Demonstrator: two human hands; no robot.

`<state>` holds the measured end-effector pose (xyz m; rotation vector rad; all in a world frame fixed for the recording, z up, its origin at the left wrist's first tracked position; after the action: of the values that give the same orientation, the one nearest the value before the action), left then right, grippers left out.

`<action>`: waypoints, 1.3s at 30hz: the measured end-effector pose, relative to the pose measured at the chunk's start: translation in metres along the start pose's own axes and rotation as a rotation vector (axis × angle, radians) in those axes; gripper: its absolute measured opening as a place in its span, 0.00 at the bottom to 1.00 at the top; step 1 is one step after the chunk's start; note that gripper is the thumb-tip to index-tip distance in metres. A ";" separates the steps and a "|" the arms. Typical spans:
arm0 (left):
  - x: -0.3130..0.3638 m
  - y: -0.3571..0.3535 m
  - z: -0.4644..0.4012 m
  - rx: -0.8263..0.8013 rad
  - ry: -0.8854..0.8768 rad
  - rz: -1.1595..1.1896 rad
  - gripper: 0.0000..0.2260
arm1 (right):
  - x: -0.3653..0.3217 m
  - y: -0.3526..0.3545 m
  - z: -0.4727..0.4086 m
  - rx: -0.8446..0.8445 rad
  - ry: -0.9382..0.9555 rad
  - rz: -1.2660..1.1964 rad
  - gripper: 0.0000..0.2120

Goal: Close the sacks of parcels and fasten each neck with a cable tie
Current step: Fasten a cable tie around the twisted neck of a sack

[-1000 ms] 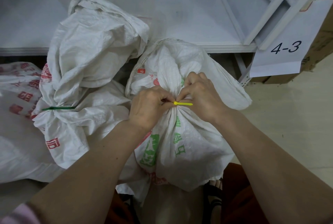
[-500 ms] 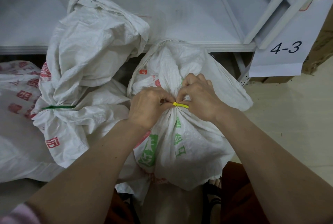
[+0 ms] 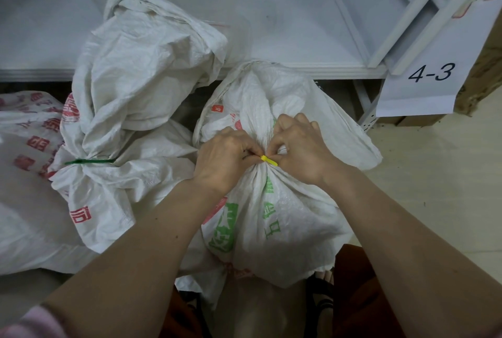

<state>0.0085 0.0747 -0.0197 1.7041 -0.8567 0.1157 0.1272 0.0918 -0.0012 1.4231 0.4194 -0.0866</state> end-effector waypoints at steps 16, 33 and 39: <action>0.006 0.006 -0.004 0.004 -0.051 -0.022 0.03 | 0.004 0.008 0.003 -0.050 0.015 -0.099 0.01; 0.002 0.013 -0.003 0.037 0.011 0.117 0.04 | -0.001 0.008 0.003 -0.125 -0.021 -0.248 0.05; -0.026 0.013 0.008 -0.089 0.314 -0.119 0.08 | -0.002 0.007 0.001 -0.154 -0.060 -0.424 0.06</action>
<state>-0.0209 0.0789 -0.0254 1.5965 -0.5186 0.2538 0.1280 0.0913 0.0065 1.1597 0.6595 -0.4296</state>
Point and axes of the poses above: each hand's wrist, its own z-axis away from the middle knuckle, its own y-axis out of the back of the hand, x = y × z, the point moved 7 cm from there along -z, towards the middle knuckle, and after that the axes turned 14 degrees about -y, right-handed, at the moved point
